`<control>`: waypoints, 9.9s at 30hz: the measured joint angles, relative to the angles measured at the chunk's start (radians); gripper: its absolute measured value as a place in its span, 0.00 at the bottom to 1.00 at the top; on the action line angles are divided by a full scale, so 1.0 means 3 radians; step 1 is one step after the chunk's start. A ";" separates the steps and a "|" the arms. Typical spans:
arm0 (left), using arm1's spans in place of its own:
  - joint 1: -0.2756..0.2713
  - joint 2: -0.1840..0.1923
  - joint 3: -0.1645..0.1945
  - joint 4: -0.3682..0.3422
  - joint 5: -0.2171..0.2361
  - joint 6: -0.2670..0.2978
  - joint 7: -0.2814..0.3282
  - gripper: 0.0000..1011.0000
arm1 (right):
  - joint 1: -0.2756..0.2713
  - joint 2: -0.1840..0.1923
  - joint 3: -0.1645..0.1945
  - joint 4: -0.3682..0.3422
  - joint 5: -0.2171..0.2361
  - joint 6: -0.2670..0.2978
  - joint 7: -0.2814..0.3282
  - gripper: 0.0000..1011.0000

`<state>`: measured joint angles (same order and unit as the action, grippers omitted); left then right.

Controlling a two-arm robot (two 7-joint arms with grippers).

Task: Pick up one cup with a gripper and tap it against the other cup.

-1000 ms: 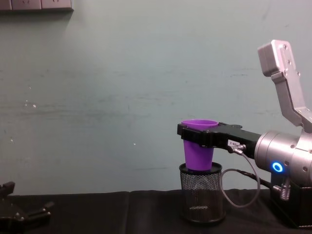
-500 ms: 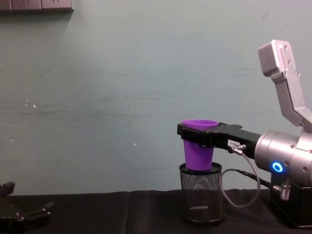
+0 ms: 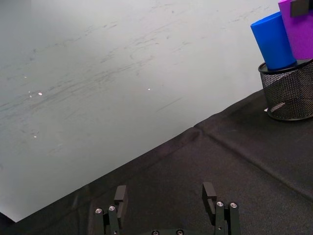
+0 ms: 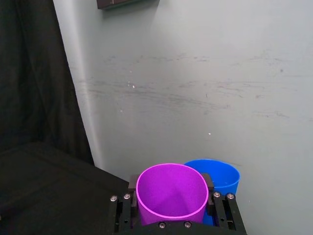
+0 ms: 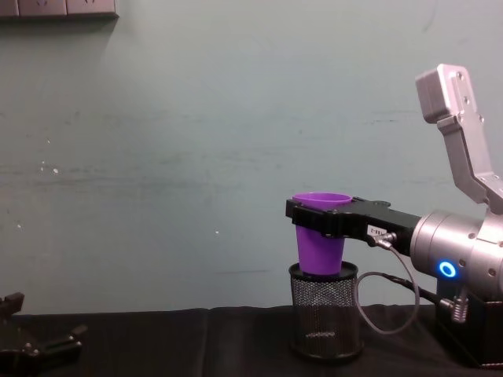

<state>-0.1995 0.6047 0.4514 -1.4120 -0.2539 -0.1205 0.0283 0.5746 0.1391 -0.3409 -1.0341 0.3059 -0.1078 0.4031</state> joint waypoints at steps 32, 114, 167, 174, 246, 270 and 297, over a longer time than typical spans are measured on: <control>0.0000 0.0000 0.0000 0.0000 0.0000 0.0000 0.0000 0.99 | 0.0000 0.0000 0.0000 0.0000 0.0000 0.0000 0.0000 0.75; 0.0000 0.0000 0.0000 0.0000 0.0000 0.0000 0.0000 0.99 | -0.1638 0.0570 0.0082 -0.1078 -0.0115 -0.0768 0.0074 0.75; 0.0000 0.0000 0.0000 0.0000 0.0000 0.0000 0.0000 0.99 | -0.1466 0.0334 0.0131 -0.0654 -0.0191 -0.0868 0.0094 0.99; 0.0000 0.0000 0.0000 0.0000 0.0000 0.0000 0.0000 0.99 | -0.1466 0.0335 0.0131 -0.0656 -0.0189 -0.0868 0.0095 0.99; 0.0000 0.0000 0.0000 0.0000 0.0000 0.0000 0.0000 0.99 | -0.1779 0.0160 0.0723 -0.1435 -0.0471 -0.0142 -0.0883 0.99; 0.0000 0.0000 0.0000 0.0000 0.0000 0.0000 0.0000 0.99 | -0.1779 0.0161 0.0719 -0.1440 -0.0481 -0.0140 -0.0891 0.99; 0.0000 0.0000 0.0000 0.0000 0.0000 0.0000 0.0000 0.99 | -0.1779 0.0161 0.0719 -0.1439 -0.0481 -0.0140 -0.0894 0.99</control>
<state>-0.1995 0.6047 0.4514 -1.4120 -0.2539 -0.1205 0.0283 0.0409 0.1874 -0.1251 -1.4659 0.1616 -0.1500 0.1350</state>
